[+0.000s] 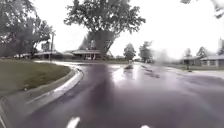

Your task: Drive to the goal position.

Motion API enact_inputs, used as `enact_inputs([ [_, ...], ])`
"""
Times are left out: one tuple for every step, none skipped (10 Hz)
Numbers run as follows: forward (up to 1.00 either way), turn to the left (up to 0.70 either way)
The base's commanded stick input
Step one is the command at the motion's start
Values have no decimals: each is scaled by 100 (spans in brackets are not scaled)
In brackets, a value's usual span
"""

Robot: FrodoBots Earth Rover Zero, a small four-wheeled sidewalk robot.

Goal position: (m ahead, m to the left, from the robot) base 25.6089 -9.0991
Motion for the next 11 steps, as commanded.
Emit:
enact_inputs([
  [50, 50],
  [50, 50],
  [50, 39],
  [50, 3],
  [50, 0],
  [50, 0],
  [50, 0],
  [50, 0],
  [50, 0],
  [50, 0],
  [50, 0],
])
